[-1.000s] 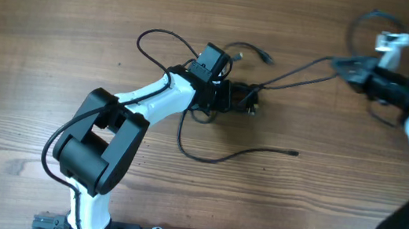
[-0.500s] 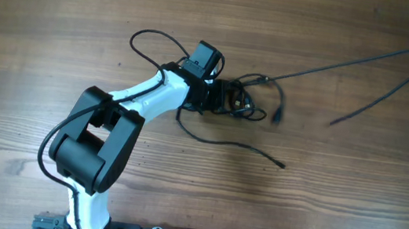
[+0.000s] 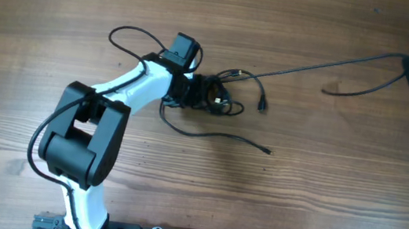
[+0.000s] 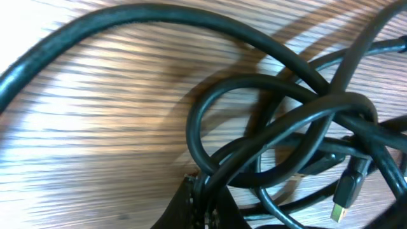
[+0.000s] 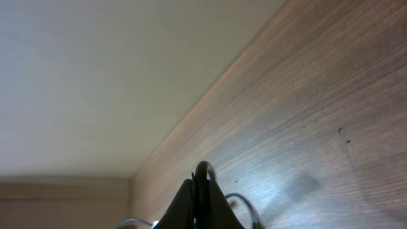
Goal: Untangle cables
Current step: 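Pull the strand far right with the right gripper, extending the cable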
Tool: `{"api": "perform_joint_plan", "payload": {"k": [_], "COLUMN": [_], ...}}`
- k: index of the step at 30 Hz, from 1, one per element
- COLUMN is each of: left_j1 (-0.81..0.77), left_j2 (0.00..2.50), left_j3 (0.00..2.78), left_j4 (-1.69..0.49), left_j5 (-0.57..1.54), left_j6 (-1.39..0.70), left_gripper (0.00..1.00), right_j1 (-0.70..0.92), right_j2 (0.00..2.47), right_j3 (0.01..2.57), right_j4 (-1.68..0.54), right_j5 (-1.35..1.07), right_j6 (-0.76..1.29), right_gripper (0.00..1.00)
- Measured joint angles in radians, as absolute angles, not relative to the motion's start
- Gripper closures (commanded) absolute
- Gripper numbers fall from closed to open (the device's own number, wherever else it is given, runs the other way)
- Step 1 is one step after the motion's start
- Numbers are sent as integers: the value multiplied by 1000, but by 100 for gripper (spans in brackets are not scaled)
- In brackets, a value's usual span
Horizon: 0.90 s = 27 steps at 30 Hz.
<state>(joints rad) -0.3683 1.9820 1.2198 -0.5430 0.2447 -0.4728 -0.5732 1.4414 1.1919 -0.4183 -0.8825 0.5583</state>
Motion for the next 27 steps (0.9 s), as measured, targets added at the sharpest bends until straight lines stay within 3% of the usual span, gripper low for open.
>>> {"api": "perform_joint_plan", "payload": {"k": [7, 15, 25, 26, 27], "left_j1": [-291, -139, -124, -124, -124], "left_j2": [1972, 1963, 1962, 1962, 1962], "left_j3": [1231, 1232, 1232, 1232, 1232], "left_j4": [-651, -690, -689, -689, -689], "left_j5": [179, 84, 68, 68, 68], "left_j6": [-406, -373, -367, -367, -367], "left_gripper": [96, 96, 96, 96, 96], "right_j1": [-585, -702, -612, -596, -573], "right_j2": [1441, 1428, 1425, 1425, 1425], "right_j3": [1249, 1427, 1431, 1431, 1431], "right_j4": [-440, -492, -697, -713, -728], "right_j5": [-867, -865, -778, -754, -725], "right_j6": [556, 552, 451, 442, 433], "right_gripper": [96, 96, 96, 95, 83]}}
